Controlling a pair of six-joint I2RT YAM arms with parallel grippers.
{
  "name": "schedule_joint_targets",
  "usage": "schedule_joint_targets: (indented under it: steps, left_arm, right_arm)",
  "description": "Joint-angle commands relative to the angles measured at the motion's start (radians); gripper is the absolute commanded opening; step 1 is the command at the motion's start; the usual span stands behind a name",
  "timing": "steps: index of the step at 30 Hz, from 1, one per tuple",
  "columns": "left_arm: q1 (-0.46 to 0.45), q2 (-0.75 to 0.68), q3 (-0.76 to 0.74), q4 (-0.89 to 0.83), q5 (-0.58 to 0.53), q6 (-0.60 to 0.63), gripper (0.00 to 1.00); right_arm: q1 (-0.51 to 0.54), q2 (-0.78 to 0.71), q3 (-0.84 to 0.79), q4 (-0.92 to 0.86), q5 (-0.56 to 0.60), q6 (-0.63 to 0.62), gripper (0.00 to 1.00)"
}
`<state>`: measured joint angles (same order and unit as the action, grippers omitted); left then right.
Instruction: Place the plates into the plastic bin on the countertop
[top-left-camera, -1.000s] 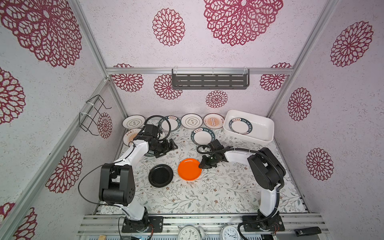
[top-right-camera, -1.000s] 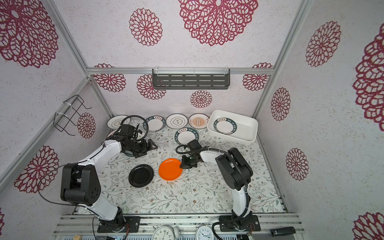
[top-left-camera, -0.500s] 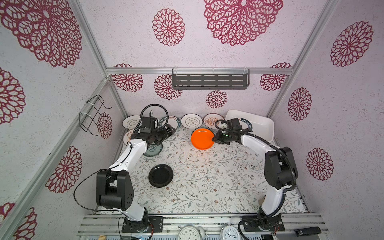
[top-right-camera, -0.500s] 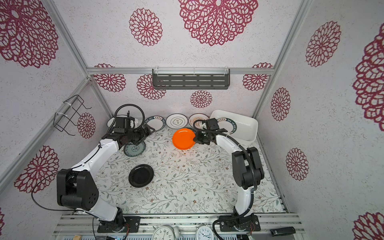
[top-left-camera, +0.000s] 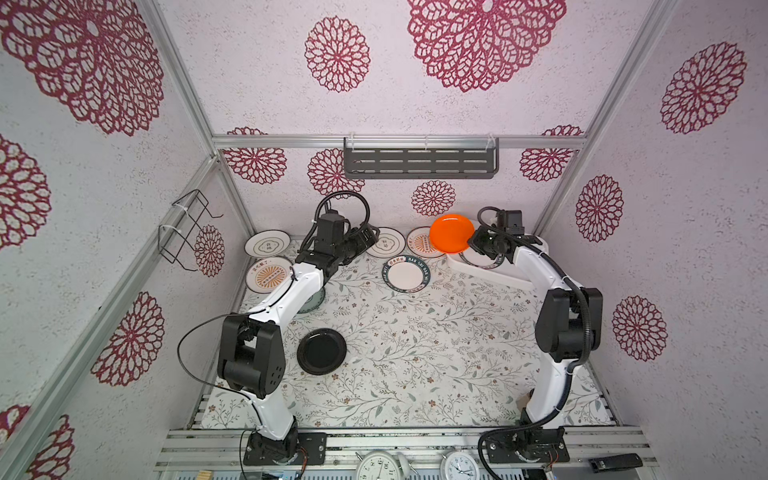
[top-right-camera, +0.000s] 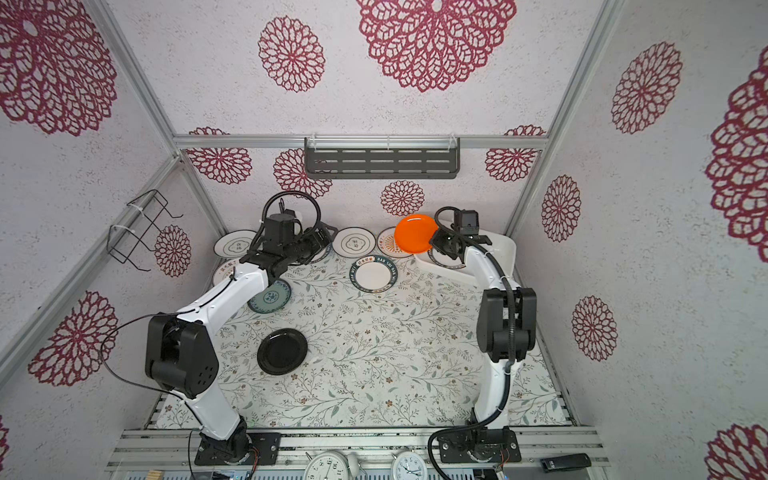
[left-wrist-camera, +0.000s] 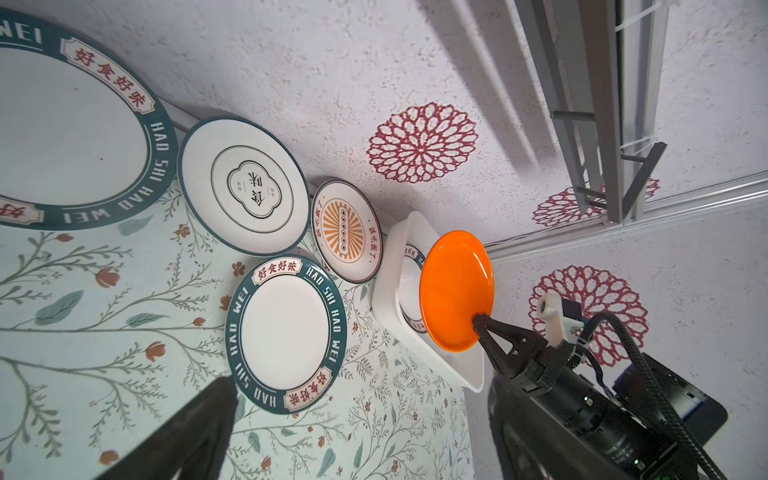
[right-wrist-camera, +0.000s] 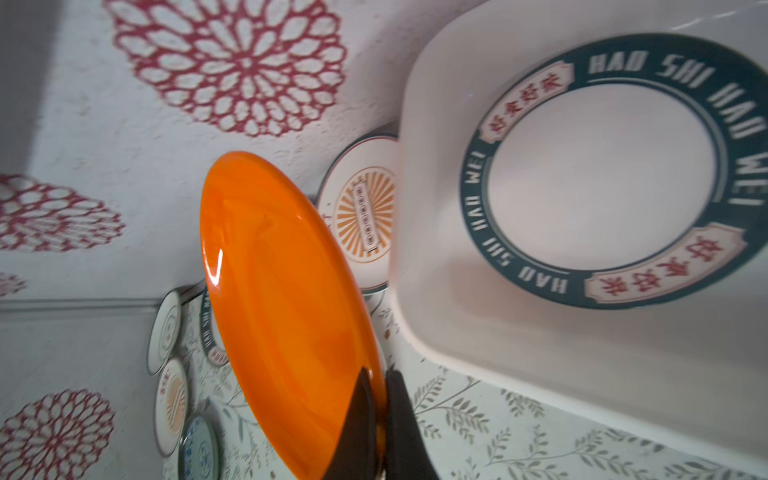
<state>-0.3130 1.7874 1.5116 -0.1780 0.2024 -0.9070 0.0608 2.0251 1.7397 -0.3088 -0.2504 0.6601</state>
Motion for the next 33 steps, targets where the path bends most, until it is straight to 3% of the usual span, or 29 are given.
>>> schedule_joint_targets:
  steps: [1,13,22,33]
  left_arm:
    - [-0.012,0.013,0.041,-0.040,-0.060,0.044,0.97]
    - [0.030,0.044,0.102,-0.051,-0.159,0.074,0.97]
    - [0.058,0.084,0.120,-0.038,-0.169,0.047,0.97]
    - [0.063,0.104,0.113,-0.037,-0.176,0.002,0.97]
  right_arm:
    - [-0.037,0.009,0.039,0.027,0.073,0.036,0.00]
    - [-0.140,0.140,0.119,0.025,0.182,0.058,0.00]
    - [-0.164,0.305,0.286,-0.004,0.159,0.069,0.00]
    - [-0.159,0.366,0.305,-0.027,0.105,0.063,0.00]
